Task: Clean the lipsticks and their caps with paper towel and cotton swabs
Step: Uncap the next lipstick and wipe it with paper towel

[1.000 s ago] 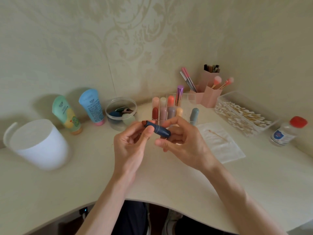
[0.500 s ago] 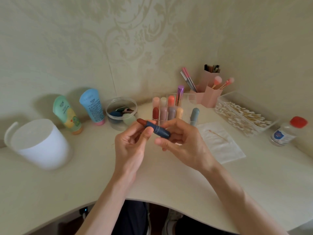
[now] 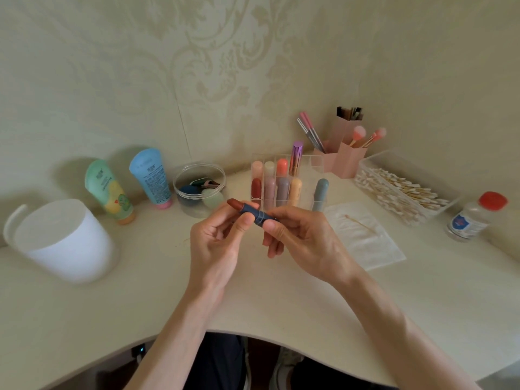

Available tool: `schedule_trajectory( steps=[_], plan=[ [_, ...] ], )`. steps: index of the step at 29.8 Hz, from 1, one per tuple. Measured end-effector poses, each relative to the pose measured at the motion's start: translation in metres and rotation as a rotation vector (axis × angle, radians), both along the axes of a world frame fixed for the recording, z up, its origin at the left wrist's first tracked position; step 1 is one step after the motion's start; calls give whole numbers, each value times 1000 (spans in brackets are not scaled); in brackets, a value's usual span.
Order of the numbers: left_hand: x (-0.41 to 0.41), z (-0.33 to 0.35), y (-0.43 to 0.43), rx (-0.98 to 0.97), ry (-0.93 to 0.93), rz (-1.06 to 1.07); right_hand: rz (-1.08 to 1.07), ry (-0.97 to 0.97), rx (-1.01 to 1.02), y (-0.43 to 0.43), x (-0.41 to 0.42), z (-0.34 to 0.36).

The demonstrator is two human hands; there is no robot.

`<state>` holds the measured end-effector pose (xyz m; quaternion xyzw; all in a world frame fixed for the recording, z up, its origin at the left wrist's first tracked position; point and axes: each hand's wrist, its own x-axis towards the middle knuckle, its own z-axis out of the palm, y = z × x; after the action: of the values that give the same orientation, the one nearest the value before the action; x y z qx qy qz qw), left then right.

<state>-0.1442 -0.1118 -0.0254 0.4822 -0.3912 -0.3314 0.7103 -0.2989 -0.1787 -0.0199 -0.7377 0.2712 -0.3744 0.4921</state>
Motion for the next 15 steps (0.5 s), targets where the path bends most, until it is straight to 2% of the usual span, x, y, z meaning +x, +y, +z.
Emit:
schedule_trajectory(
  steps=[9,13,15],
  plan=[
    [-1,3,0,23,-8,-50,21,-15,36,-2,-2,0],
    [-1,4,1,34,-117,-183,37,-53,74,-3,-4,4],
    [-1,3,1,19,-163,-182,61,-55,86,-4,-6,6]
  ],
)
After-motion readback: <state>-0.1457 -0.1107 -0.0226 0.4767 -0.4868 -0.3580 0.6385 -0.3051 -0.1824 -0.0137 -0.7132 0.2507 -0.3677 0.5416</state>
